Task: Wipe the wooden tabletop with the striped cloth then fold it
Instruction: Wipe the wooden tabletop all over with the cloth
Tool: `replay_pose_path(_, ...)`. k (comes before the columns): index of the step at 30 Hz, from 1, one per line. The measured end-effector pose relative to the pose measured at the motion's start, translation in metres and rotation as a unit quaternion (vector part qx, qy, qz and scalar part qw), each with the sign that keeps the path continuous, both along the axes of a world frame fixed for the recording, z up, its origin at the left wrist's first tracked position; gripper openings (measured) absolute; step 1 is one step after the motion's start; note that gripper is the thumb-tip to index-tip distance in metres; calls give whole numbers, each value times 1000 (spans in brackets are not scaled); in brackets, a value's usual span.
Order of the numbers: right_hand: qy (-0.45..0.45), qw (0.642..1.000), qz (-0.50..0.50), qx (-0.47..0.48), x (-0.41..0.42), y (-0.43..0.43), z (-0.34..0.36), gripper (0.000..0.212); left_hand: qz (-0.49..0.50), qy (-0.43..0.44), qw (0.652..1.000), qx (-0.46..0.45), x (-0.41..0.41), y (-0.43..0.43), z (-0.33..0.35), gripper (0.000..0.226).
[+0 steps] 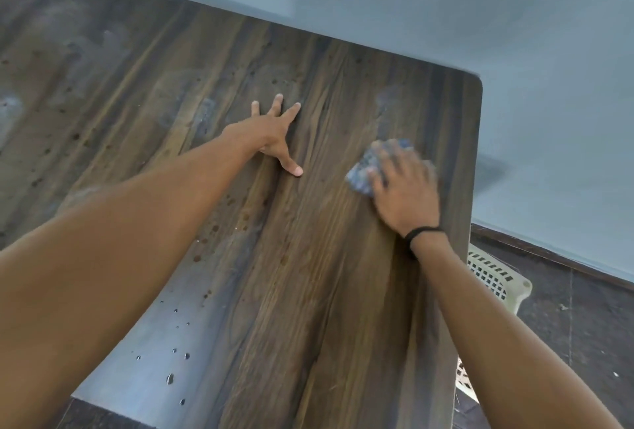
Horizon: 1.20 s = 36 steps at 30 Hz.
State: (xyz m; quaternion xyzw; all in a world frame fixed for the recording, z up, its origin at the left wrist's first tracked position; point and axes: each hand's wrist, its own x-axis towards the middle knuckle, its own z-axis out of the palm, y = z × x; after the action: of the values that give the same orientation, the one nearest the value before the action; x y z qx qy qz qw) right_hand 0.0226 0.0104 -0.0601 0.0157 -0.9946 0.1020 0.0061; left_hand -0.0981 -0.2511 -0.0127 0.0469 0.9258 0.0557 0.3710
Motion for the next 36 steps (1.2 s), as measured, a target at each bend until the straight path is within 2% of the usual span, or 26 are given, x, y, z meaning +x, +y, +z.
replay_pose_path(2, -15, 991, -128, -26, -25, 6, 3, 60, 1, -2, 1000, -6, 1, 1, -1, 149)
replay_pose_path(3, -26, 992, -118, -33, -28, -5, 2, 59, 1, -5, 1000, -9, 0, 2, 0, 149)
replay_pose_path(6, 10, 996, 92, 0, -9, -24, -8, 57, -3, -12, 1000, -23, -4, 6, 0, 152)
replay_pose_path(7, 20, 994, 105, 3, -17, -9, -7, 58, -5, -13, 1000, -27, -4, 7, 0, 152)
replay_pose_path(10, -4, 995, -101, -27, -61, 24, 1, 57, -11, -13, 999, -37, -3, 7, 2, 152)
replay_pose_path(11, -17, 992, -121, -36, -64, 18, 1, 57, -12, -14, 999, -36, -2, 7, 4, 152)
replay_pose_path(14, 9, 998, 63, -2, -46, -2, -5, 58, -15, -13, 999, -33, -1, 9, 6, 152)
replay_pose_path(15, 1, 997, 77, -6, -51, 9, -3, 59, -17, -12, 999, -37, -1, 9, 6, 152)
replay_pose_path(18, -25, 994, -105, -35, -93, 34, 4, 60, -19, -17, 998, -50, -2, 10, 6, 153)
replay_pose_path(19, -30, 991, -123, -39, -97, 25, 5, 59, -21, -20, 998, -53, -3, 10, 6, 153)
replay_pose_path(22, 5, 998, 69, -5, -76, -4, -6, 56, -21, -25, 998, -54, -4, 12, 6, 154)
replay_pose_path(23, 3, 996, 92, -10, -80, 5, -4, 56, -20, -27, 998, -56, -5, 12, 7, 154)
replay_pose_path(25, -6, 999, -24, -22, -114, 32, 0, 57, -18, -32, 997, -62, -6, 13, 7, 154)
replay_pose_path(26, -23, 994, -102, -39, -129, 36, 4, 57, -18, -35, 997, -66, -7, 14, 7, 154)
replay_pose_path(27, -42, 988, -138, -55, -139, 32, 6, 58, -17, -39, 997, -70, -8, 13, 7, 155)
replay_pose_path(28, -42, 991, -114, -48, -139, 20, 3, 58, -16, -42, 996, -73, -8, 14, 7, 155)
replay_pose_path(31, 10, 998, 58, -10, -120, 13, -6, 58, -18, -51, 996, -75, -11, 17, 6, 156)
replay_pose_path(32, 14, 999, 45, -4, -126, 28, -4, 59, -17, -53, 995, -77, -11, 18, 7, 156)
replay_pose_path(35, -37, 988, -142, -45, -162, 46, 6, 59, -16, -60, 994, -89, -12, 18, 8, 157)
replay_pose_path(36, -44, 990, -127, -39, -165, 37, 4, 59, -18, -64, 994, -92, -12, 19, 8, 157)
